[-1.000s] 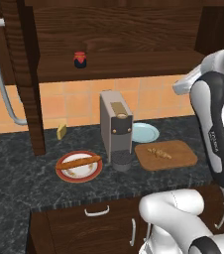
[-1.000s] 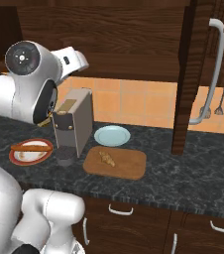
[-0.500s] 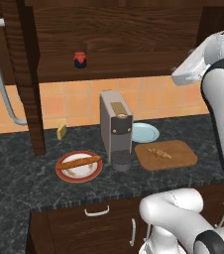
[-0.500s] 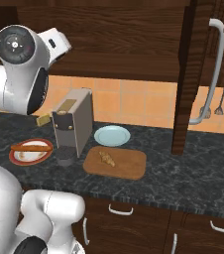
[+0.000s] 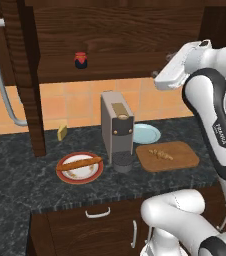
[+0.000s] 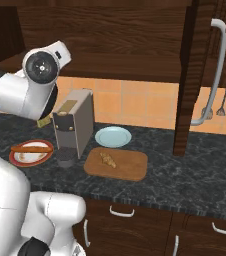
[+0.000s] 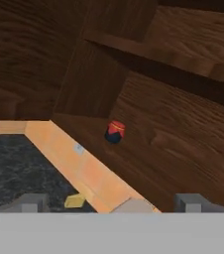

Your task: From the different types of pastries on the counter, select a croissant and place it on the cutting board. Then retrieve a jar of jam from the cabinet and place it alongside the croissant on the cutting board.

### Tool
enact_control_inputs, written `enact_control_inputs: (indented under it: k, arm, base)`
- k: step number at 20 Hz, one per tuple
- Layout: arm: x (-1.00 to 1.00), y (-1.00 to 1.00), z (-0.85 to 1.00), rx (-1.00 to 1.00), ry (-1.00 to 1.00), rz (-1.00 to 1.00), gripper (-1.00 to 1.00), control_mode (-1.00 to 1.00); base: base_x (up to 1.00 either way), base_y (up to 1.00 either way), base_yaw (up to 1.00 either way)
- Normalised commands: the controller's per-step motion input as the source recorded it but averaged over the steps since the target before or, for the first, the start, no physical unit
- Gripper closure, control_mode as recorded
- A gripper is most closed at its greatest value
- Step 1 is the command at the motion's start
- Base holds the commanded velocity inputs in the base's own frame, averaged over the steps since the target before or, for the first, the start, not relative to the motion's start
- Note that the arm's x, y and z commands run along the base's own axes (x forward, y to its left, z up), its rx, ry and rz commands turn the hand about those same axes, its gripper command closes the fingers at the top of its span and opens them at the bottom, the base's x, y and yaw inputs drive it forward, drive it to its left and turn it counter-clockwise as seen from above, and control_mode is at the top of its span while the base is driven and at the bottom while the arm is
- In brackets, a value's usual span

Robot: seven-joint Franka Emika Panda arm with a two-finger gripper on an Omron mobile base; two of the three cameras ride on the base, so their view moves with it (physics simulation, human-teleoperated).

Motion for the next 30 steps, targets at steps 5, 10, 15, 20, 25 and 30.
enact_control_inputs:
  k: [5,10,15,20,25,30]
  arm:
    - [0.61,0.19,-0.02,0.08,0.14,0.07,-1.0,-1.0]
    - [0.55,0.09,-0.03,0.19,0.03,0.05,-1.0,-1.0]
    - [0.66,0.53,0.0,0.01,0.08,0.0,-1.0,-1.0]
    - [0.54,0.27,0.0,0.03,0.09,0.0,-1.0,-1.0]
    - [0.51,0.33,-0.01,0.02,0.12,0.0,-1.0,-1.0]
    - [0.25,0.27,-0.02,0.0,0.06,0.0,-1.0,-1.0]
  base:
    - [0.0,0.0,0.0]
    - [0.0,0.0,0.0]
    - [0.0,0.0,0.0]
    - [0.0,0.0,0.0]
    - [0.0,0.0,0.0]
    - [0.0,0.0,0.0]
